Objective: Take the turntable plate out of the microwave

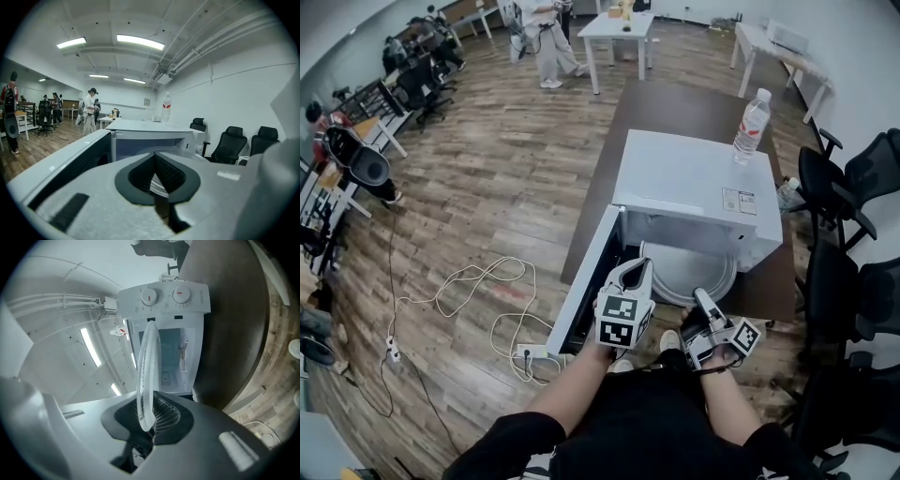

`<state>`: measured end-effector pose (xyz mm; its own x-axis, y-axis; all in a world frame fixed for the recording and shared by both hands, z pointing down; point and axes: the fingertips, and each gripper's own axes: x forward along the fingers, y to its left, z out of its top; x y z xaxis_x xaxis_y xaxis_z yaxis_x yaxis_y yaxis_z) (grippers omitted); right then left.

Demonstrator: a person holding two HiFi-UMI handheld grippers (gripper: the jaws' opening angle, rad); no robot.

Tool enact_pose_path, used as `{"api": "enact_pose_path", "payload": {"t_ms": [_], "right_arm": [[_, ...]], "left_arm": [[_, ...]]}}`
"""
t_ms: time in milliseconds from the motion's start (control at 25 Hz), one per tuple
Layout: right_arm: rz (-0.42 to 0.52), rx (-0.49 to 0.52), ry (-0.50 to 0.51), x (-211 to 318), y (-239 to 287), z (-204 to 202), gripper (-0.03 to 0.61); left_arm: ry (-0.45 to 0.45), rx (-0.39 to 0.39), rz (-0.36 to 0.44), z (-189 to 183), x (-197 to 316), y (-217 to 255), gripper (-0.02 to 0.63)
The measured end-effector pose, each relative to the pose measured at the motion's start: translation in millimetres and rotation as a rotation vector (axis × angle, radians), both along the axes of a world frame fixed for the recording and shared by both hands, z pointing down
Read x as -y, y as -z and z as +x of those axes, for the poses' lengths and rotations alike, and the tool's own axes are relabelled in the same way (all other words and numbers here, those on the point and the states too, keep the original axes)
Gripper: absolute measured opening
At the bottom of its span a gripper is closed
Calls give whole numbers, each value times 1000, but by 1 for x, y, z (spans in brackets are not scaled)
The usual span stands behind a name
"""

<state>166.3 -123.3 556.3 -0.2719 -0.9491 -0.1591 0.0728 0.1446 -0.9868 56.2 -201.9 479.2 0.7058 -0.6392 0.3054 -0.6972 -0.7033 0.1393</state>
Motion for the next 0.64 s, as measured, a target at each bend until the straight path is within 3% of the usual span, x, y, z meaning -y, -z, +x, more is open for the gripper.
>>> {"api": "enact_pose_path", "payload": {"t_ms": [640], "right_arm": [[-5, 2, 14, 2, 4, 2, 57]], "left_arm": [[-8, 0, 16, 7, -4, 7, 9]]}}
